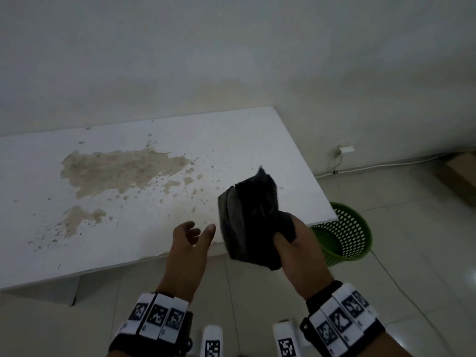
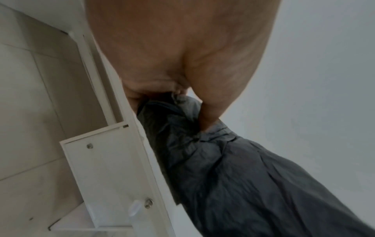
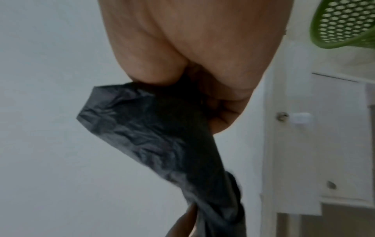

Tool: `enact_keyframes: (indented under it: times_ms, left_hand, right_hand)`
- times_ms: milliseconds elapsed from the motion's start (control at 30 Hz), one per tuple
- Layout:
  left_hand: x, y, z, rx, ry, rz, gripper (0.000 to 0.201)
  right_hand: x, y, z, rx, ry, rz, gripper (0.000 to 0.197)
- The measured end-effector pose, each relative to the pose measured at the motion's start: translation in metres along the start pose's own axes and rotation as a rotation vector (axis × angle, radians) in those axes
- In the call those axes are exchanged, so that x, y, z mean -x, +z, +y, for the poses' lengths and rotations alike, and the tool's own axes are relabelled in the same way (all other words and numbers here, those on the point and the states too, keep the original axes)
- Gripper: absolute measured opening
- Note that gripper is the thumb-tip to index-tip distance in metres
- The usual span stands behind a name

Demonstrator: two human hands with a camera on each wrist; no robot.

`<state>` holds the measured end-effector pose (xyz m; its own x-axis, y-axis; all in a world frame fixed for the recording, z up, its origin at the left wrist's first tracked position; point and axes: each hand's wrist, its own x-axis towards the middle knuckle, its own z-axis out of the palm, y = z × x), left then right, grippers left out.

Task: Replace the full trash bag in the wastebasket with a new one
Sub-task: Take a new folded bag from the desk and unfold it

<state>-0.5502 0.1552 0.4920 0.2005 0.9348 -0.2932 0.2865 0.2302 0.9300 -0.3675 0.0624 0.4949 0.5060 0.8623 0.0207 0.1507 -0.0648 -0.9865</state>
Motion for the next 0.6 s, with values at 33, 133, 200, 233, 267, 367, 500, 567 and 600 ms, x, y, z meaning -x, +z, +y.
enact_keyframes:
  times_ms: [33,133,200,233,267,367,500,567,600]
  left_hand:
    - [0.007,0.001,0.009,0.066,0.051,-0.074,0.06]
    - [0.031,0.006,0.03,0.232,0.079,-0.435,0.051]
    - [0.036,0.008,0.033,0.245,0.093,-0.446,0.044]
    - [0.037,0.007,0.034,0.271,0.086,-0.392,0.039]
    - [0.036,0.004,0.033,0.306,0.069,-0.336,0.035]
    - [0.037,-0.007,0.029,0.368,0.014,-0.289,0.031]
    - [0.041,-0.019,0.028,0.391,-0.014,-0.348,0.03]
    - [0.044,-0.018,0.032,0.375,-0.009,-0.381,0.025]
    - [0.046,-0.016,0.035,0.365,-0.007,-0.4,0.021]
  right_hand:
    - [0.004,0.003,-0.005,0.124,-0.068,0.016,0.025]
    - [0.02,0.015,-0.015,0.282,-0.284,-0.069,0.024]
    - [0.031,0.023,-0.016,0.312,-0.376,-0.147,0.023]
    - [0.036,0.025,-0.016,0.304,-0.387,-0.166,0.024]
    - [0.04,0.026,-0.016,0.259,-0.382,-0.169,0.025]
    - [0.047,0.024,-0.025,-0.018,-0.217,-0.003,0.029]
    - [0.041,0.016,-0.016,-0.129,0.152,0.351,0.065]
    - [0.042,0.013,-0.013,-0.113,0.226,0.368,0.092]
    - [0.044,0.012,-0.016,-0.094,0.22,0.384,0.102]
